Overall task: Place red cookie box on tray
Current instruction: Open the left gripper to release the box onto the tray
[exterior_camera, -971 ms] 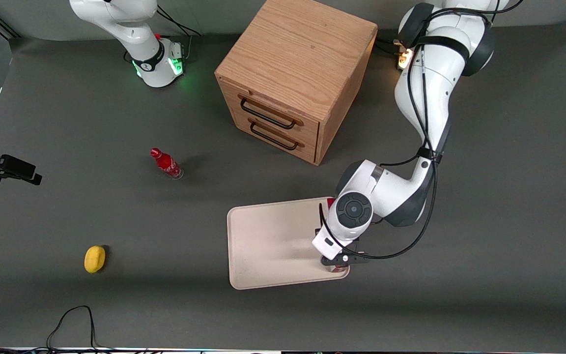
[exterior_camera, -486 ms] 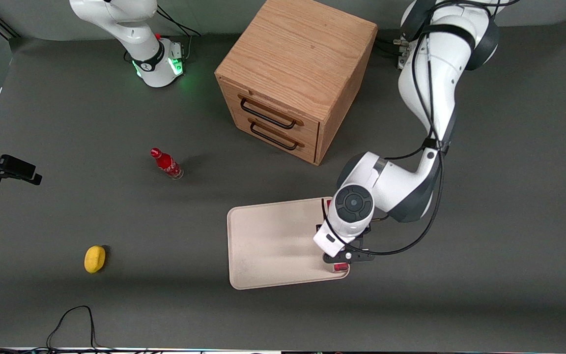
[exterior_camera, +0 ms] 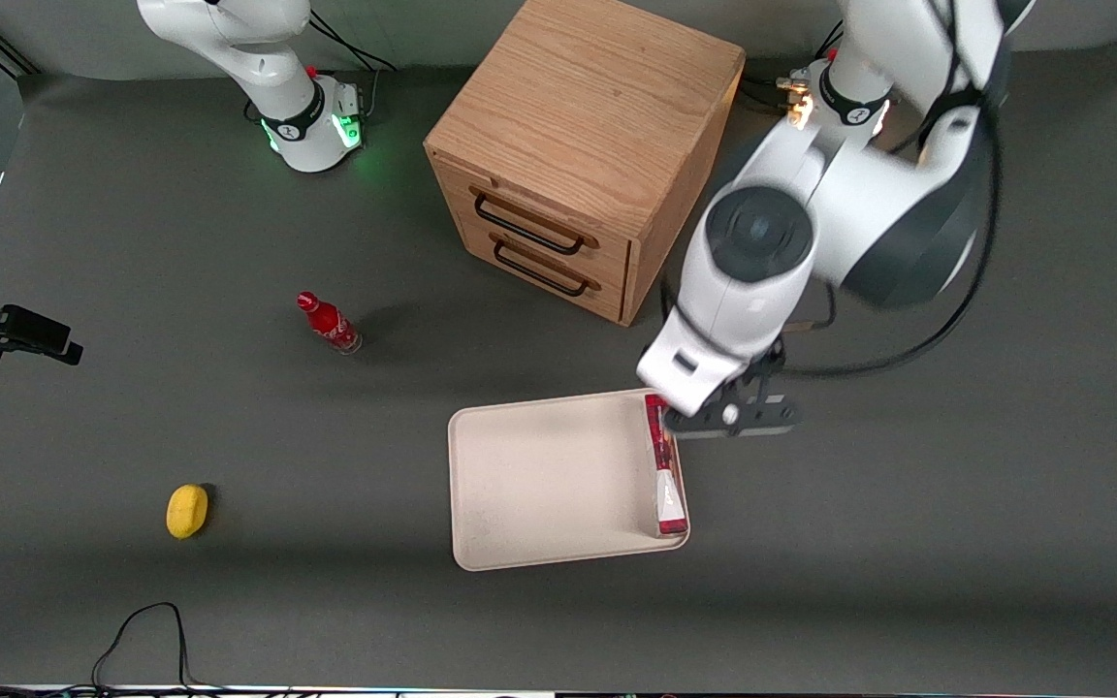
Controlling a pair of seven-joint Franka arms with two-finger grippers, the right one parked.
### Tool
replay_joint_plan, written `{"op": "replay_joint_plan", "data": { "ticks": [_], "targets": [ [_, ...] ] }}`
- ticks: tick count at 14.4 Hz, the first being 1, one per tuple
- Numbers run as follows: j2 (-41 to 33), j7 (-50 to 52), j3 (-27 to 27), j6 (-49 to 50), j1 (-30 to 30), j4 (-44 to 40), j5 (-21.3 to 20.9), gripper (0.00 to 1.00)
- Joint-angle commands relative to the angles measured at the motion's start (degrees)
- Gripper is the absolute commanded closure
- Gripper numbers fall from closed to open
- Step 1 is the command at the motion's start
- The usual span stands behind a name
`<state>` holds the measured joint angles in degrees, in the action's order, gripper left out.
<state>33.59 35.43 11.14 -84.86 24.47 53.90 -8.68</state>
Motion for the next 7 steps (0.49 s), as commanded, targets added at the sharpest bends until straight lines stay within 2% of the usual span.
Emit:
{"op": "replay_joint_plan", "data": {
  "ticks": [1,3,7],
  "targets": [
    [-6.07,-3.51,-0.24,4.07,-2.22,3.05,1.91,0.0],
    [-9.14,-7.19,-0.24,6.71,-5.82,5.67,3.48,0.0],
    [-18.37,-16.68,-0.33,3.57,-15.05,19.98,3.58,0.0]
  ]
}}
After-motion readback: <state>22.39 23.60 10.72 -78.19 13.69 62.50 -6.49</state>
